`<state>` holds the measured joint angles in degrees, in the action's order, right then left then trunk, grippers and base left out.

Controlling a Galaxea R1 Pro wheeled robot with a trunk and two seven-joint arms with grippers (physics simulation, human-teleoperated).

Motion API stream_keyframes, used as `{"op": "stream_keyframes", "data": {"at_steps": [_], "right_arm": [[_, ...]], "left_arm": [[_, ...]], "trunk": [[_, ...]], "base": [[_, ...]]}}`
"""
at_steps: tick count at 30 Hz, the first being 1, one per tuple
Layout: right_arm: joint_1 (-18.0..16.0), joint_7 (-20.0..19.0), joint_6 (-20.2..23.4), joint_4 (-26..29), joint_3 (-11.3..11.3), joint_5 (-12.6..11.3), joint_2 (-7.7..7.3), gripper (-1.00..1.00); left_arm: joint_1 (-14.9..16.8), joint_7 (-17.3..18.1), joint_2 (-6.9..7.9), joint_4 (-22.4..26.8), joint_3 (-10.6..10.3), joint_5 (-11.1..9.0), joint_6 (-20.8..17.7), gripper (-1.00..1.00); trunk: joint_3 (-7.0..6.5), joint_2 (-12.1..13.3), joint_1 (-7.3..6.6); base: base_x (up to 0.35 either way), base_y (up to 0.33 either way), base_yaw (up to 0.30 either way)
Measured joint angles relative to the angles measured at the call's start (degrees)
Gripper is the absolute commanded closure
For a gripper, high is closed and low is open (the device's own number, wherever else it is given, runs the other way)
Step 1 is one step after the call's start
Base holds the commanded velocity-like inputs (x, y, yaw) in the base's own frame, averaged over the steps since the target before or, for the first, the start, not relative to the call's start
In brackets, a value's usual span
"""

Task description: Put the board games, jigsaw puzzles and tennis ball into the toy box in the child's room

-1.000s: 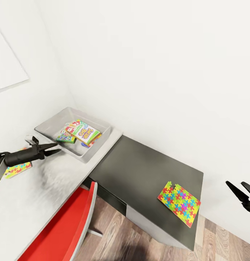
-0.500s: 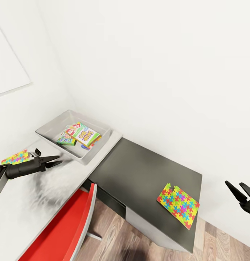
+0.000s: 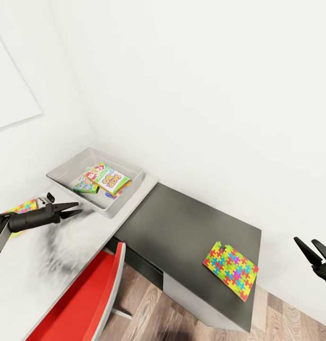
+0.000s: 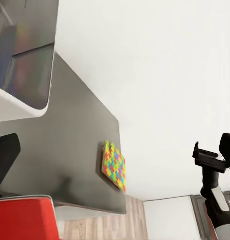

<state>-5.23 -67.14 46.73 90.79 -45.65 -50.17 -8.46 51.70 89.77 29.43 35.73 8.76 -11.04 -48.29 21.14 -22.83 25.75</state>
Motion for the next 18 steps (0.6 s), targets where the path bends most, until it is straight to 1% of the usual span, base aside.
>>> {"op": "stream_keyframes", "data": {"at_steps": [5,10,18], "right_arm": [[0.0,0.0,-0.2,-0.1,0.0,0.0,0.02,-1.00],[0.0,0.0,-0.9,0.0,0.1,0.0,0.10,-1.00],[0.0,0.0,-1.2,-0.1,0.1,0.0,0.12,-1.00]], "left_arm": [[0.0,0.0,0.00,2.0,-0.1,0.0,-1.6,-1.00],[0.0,0.0,-0.03,3.0,-0.1,0.1,-2.0,-1.00],[0.0,0.0,-0.08,3.2,-0.1,0.1,-2.1,-1.00]], "trunk": [[-0.47,0.0,0.00],[-0.94,0.0,0.00],[-1.70,0.0,0.02]], "base": [[0.000,0.000,-0.063],[-0.007,0.000,-0.064],[-0.148,0.000,-0.061]]}}
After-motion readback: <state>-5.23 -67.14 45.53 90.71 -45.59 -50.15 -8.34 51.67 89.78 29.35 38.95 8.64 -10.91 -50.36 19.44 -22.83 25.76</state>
